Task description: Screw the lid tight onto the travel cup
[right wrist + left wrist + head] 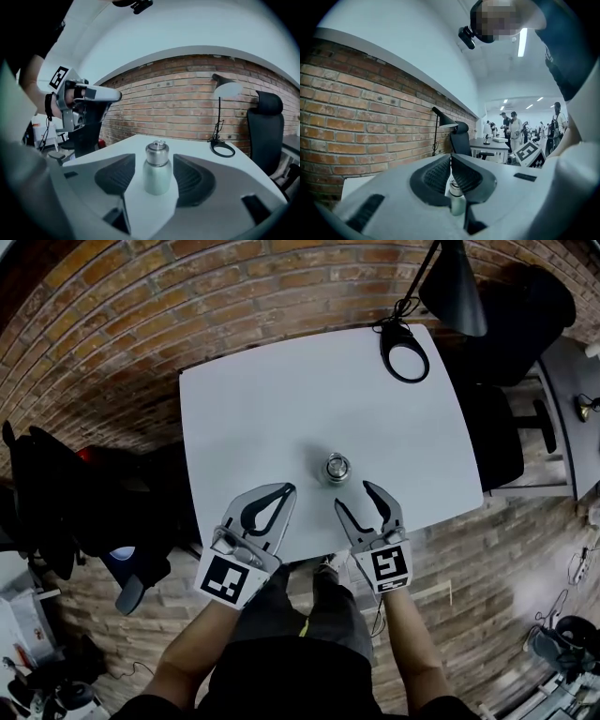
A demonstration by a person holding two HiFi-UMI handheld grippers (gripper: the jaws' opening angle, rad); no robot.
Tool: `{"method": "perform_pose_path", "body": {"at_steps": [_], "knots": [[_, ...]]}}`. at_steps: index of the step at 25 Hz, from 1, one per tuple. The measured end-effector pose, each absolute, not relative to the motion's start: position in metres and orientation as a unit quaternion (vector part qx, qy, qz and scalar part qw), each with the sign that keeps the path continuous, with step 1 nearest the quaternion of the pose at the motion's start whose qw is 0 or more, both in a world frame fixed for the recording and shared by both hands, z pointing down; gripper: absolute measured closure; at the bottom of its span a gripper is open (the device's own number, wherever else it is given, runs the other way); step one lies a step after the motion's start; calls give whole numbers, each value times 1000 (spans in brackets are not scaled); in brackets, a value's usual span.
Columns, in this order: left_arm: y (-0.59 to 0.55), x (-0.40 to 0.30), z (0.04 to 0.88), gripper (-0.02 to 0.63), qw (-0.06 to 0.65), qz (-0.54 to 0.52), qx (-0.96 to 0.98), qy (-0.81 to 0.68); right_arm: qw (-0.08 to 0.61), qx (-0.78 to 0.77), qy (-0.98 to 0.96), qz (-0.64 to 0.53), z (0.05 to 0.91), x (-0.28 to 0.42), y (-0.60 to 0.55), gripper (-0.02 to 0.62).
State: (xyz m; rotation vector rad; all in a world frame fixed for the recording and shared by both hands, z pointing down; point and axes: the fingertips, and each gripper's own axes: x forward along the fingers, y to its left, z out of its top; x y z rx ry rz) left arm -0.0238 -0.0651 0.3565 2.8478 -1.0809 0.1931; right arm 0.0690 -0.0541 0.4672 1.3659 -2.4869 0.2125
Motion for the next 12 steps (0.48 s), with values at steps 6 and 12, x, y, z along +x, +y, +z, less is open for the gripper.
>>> {"method": "perform_pose_path", "body": {"at_steps": [6, 12], "knots": [[-71, -17, 387, 581, 68, 75, 928, -359, 156, 459, -870, 87, 506, 65, -73, 314], [-84, -14, 400, 581, 75, 70, 924, -368, 142, 445, -879, 92, 522, 56, -87, 261]]}}
